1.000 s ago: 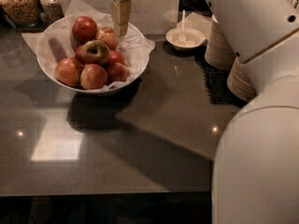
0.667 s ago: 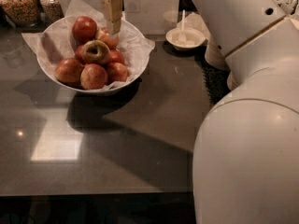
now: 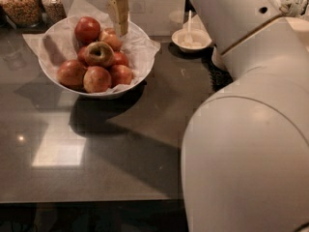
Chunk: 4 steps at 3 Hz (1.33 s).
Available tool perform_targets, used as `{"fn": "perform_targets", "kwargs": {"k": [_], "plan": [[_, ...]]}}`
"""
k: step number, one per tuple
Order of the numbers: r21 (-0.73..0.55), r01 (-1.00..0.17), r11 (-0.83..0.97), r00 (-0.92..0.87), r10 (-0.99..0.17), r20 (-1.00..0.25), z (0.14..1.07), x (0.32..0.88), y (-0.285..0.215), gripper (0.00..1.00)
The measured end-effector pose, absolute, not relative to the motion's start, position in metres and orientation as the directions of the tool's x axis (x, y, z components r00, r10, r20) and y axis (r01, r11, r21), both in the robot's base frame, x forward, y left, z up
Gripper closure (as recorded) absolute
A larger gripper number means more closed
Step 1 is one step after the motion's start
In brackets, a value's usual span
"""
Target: Pick apple from white bowl
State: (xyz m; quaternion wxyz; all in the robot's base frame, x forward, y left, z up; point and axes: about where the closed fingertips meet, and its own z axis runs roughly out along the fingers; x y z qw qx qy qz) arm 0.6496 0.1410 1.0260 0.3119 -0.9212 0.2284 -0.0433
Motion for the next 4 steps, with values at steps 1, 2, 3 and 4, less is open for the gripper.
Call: {"fn": "perform_targets", "kwargs": {"k": [1, 2, 3, 4], "plan": [[-0.520, -0.258, -0.814, 0.949, -0.314, 0.021, 1.002, 0.676, 0.175, 0.00], [-0.544, -0.195, -0.816, 0.950, -0.296, 0.103, 1.017, 0.694, 0.176, 0.00], [-0.558, -0.190, -0.808, 0.948, -0.298, 0.110, 1.016, 0.699, 0.183, 0.00], [-0.563, -0.184, -0.806, 0.955, -0.283, 0.093, 1.009, 0.700, 0.187, 0.00]]}}
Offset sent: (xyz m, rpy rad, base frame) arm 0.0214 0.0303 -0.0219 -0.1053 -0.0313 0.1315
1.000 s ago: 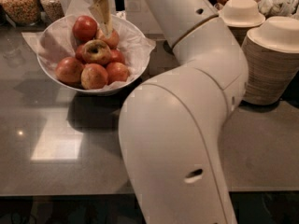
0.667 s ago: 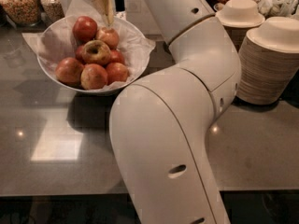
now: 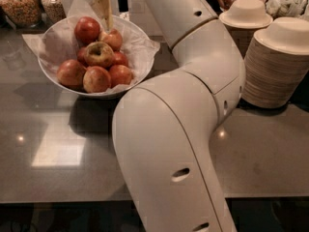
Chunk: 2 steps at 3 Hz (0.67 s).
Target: Pick apple from white bowl
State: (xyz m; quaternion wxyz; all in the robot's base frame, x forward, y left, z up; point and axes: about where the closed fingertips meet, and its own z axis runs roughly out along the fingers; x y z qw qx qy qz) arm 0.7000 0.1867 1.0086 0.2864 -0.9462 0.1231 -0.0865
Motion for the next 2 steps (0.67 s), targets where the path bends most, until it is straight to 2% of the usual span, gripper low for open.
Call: {"fn": "perform_targets", "kwargs": {"k": [1, 2], "plan": [[-0.531, -0.224, -0.817, 0.966, -0.259, -0.007, 0.9862, 0.6839, 0.1939, 0.00], [-0.531, -0.224, -0.817, 0.966, -0.259, -0.007, 0.9862, 0.6839, 0.1940, 0.00]]}}
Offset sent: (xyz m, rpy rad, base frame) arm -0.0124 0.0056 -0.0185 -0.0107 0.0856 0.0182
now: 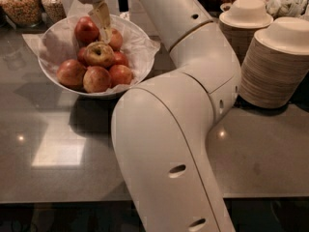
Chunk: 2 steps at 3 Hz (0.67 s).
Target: Pick apple from white bowl
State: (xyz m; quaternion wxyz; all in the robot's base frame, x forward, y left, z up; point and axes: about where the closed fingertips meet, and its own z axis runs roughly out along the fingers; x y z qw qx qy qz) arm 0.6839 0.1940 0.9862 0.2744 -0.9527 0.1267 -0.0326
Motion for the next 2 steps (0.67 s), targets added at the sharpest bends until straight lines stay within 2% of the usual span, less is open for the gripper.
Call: {"fn": "perform_targets", "kwargs": {"k": [1, 2], "plan": [[-0.559, -0.213, -0.801, 0.966, -0.257, 0.000, 0.985, 0.687, 0.201, 0.00], [-0.644, -0.227, -0.731, 0.945, -0.325, 0.036, 1.019, 0.679, 0.181, 0.00]]}}
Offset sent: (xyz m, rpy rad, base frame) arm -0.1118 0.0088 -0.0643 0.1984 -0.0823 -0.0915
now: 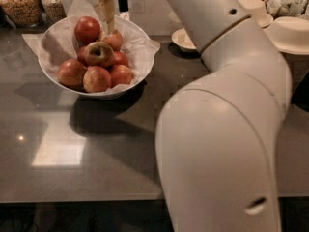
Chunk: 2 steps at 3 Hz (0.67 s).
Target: Pick apple from white bowl
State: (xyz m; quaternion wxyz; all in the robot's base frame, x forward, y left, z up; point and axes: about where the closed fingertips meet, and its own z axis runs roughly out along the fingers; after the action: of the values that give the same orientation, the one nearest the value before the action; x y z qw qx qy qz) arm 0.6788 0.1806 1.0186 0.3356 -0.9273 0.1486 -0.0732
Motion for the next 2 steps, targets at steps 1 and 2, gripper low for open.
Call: {"fn": "perform_targets", "kwargs": {"k": [1, 2], "plan": [[-0.693, -0.183, -0.697, 0.951, -0.304, 0.055, 1.0384, 0.6589, 0.1937, 0.00], [-0.693, -0.183, -0.697, 0.951, -0.303, 0.054, 1.0380, 0.6589, 0.1941, 0.00]]}}
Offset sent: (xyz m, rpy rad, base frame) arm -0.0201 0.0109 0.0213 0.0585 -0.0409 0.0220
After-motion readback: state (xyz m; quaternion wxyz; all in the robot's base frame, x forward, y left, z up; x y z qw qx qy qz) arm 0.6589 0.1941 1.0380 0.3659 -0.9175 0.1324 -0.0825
